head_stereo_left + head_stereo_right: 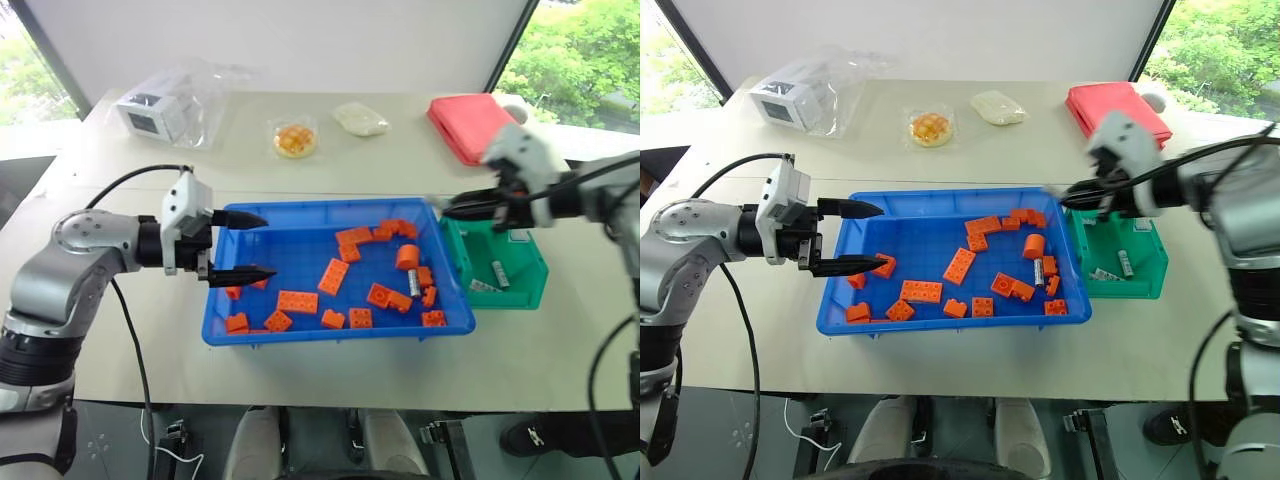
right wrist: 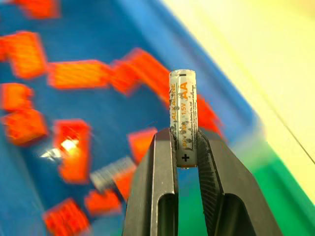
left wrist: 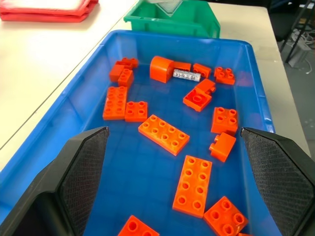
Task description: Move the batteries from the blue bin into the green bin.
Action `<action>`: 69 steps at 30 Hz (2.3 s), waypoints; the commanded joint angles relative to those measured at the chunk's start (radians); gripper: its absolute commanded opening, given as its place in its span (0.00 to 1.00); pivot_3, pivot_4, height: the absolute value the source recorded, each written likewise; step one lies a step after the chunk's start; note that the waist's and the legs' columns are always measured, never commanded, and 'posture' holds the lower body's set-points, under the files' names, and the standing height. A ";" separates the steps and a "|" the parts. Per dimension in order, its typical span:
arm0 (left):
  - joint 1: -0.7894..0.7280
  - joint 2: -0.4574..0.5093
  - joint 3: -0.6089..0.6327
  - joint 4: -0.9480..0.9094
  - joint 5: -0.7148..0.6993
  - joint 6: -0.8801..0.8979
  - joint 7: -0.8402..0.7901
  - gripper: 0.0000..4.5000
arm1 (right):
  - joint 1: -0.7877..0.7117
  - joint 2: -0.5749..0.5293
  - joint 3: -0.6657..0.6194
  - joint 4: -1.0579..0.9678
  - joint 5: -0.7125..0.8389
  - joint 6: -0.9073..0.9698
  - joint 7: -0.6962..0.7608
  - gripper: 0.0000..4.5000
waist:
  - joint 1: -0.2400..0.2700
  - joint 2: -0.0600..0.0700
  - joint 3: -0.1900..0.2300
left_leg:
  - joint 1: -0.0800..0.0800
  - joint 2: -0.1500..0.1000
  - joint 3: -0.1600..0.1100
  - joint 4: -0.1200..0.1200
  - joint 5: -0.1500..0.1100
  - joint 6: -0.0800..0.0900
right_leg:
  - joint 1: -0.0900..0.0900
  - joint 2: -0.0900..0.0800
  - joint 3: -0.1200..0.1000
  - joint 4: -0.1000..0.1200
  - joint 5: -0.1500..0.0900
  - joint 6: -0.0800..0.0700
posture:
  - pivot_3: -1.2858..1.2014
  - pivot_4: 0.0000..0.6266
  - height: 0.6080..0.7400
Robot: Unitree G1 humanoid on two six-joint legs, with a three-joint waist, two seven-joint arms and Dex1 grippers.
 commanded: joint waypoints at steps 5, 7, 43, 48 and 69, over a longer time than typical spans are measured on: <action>-0.094 -0.043 -0.042 0.069 0.035 -0.060 -0.041 1.00 | 0.211 -0.067 -0.137 -0.027 0.010 0.012 -0.137 0.31 | -0.012 0.000 0.000 | 0.000 0.000 0.000 0.000 0.000 0.000 | 0.000 0.000 0.001 0.000 0.000 0.001 | 0.52 0.24 0.95; -0.103 -0.052 -0.050 0.079 0.042 -0.066 -0.050 1.00 | 0.207 -0.069 -0.120 -0.028 0.008 -0.019 -0.160 0.53 | -0.015 0.001 0.000 | 0.001 0.000 0.001 0.000 0.000 0.000 | 0.000 0.001 0.002 0.001 0.000 0.001 | 0.52 0.24 0.95; 0.023 -0.010 0.059 -0.084 -0.003 0.003 0.076 1.00 | -0.087 0.161 0.488 0.180 -0.279 -0.542 0.230 0.76 | -0.006 0.000 0.000 | 0.000 0.000 0.000 0.001 0.000 0.000 | -0.001 0.001 0.002 0.002 0.000 0.001 | 0.52 0.24 0.95; 0.003 -0.011 0.050 -0.064 0.004 -0.004 0.073 1.00 | -0.069 0.173 0.482 0.156 -0.299 -0.529 0.222 0.99 | -0.004 0.000 0.000 | 0.001 0.000 0.000 0.001 0.000 0.000 | 0.000 0.001 0.001 0.002 0.000 0.001 | 0.52 0.24 0.95; -0.051 -0.035 0.013 -0.023 0.023 -0.020 0.063 1.00 | -0.073 0.198 0.526 0.266 -0.426 -0.654 0.216 0.99 | -0.005 0.000 0.000 | 0.001 0.000 0.000 0.002 0.000 0.000 | 0.001 0.001 0.001 0.002 0.001 0.001 | 0.52 0.24 0.95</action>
